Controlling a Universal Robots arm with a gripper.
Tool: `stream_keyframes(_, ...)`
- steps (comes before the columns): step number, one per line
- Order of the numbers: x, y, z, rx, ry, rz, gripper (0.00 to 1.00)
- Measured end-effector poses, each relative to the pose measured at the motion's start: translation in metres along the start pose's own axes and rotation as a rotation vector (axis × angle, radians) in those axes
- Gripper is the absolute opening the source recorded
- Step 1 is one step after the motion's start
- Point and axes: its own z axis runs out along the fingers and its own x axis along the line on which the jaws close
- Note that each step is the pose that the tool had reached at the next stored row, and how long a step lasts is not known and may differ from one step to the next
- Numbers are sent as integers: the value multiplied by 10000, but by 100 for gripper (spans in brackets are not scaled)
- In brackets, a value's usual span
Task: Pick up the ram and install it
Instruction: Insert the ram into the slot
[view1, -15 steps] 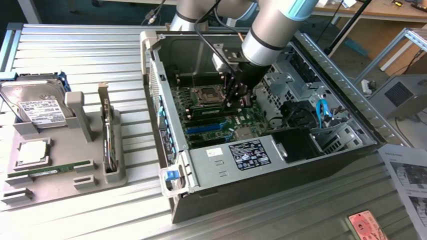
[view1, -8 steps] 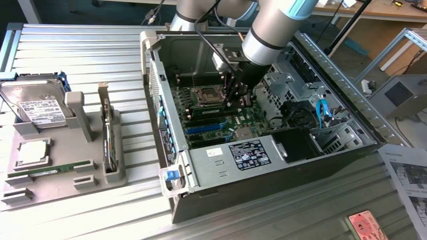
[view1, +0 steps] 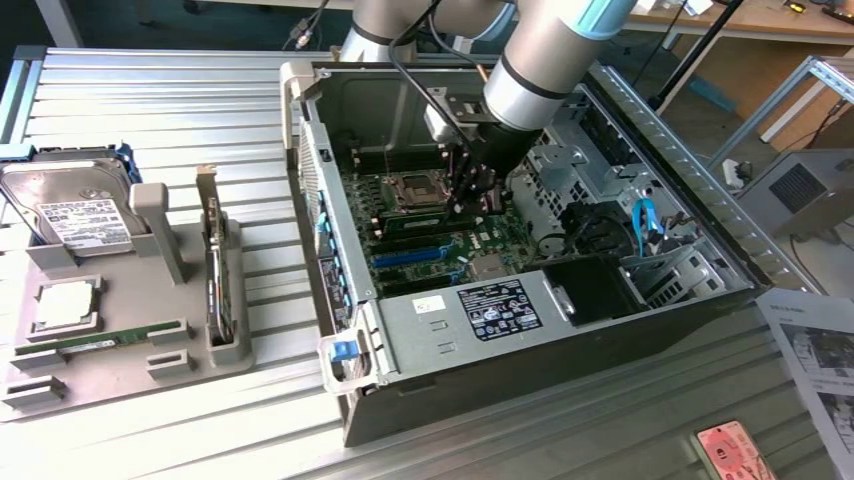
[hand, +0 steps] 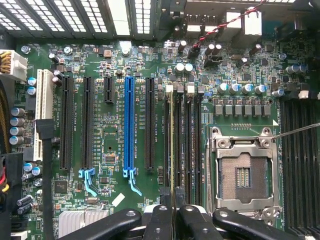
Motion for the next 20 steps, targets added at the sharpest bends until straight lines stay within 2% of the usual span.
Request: stream_keyframes(20,-5,1,-7,2,-6,31,12)
